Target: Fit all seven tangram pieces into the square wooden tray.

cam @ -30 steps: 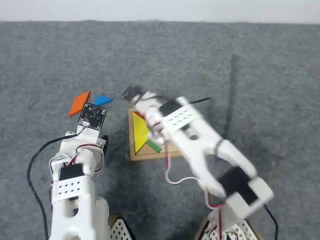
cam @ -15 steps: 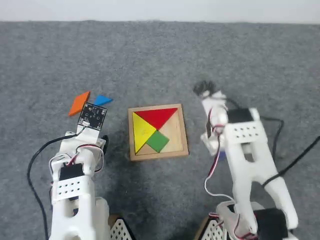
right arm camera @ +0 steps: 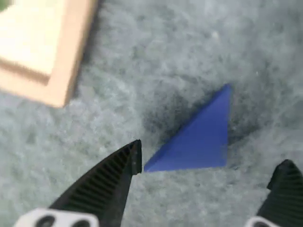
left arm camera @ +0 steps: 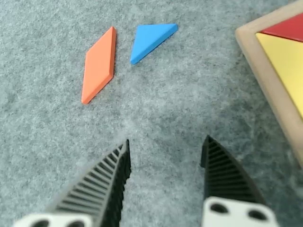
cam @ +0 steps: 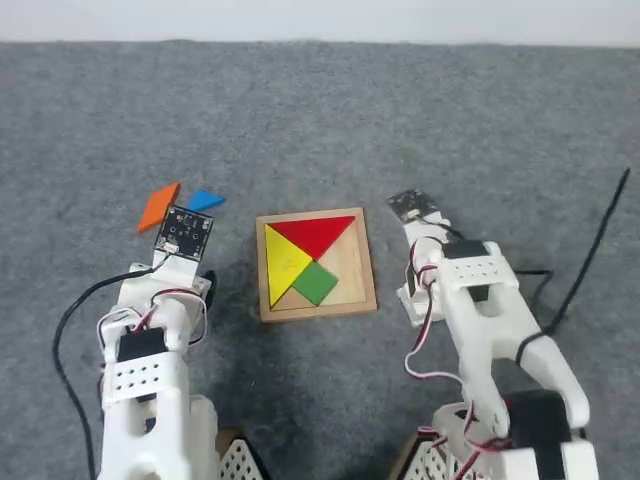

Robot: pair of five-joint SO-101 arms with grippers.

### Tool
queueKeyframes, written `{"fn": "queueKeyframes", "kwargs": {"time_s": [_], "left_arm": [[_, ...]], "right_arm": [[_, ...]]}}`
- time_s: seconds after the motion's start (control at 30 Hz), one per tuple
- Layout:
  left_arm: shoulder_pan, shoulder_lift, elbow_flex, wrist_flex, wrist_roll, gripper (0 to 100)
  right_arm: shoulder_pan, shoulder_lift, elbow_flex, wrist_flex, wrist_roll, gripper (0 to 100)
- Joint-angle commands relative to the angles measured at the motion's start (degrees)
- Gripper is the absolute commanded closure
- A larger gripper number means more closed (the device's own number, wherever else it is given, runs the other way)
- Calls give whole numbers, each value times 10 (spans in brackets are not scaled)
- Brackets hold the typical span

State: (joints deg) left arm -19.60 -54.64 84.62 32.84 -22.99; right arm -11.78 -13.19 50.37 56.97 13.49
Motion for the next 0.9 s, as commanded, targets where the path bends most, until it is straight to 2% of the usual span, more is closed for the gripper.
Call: {"fn": "queueKeyframes", "kwargs": {"time_s": [0.0,0.17,0.27,0.87], "left_arm": [[3,-14,-5,-16,-4,761],[2,-14,-5,-14,-4,761],[2,-14,-5,-14,-4,761],[2,-14,-5,-13,-4,761]], "right_arm": [[19,18,-15,-31,-39,586],[74,32,-20,-53,-41,687],[81,32,-23,-56,-42,751],[85,33,-25,-52,-40,761]]}}
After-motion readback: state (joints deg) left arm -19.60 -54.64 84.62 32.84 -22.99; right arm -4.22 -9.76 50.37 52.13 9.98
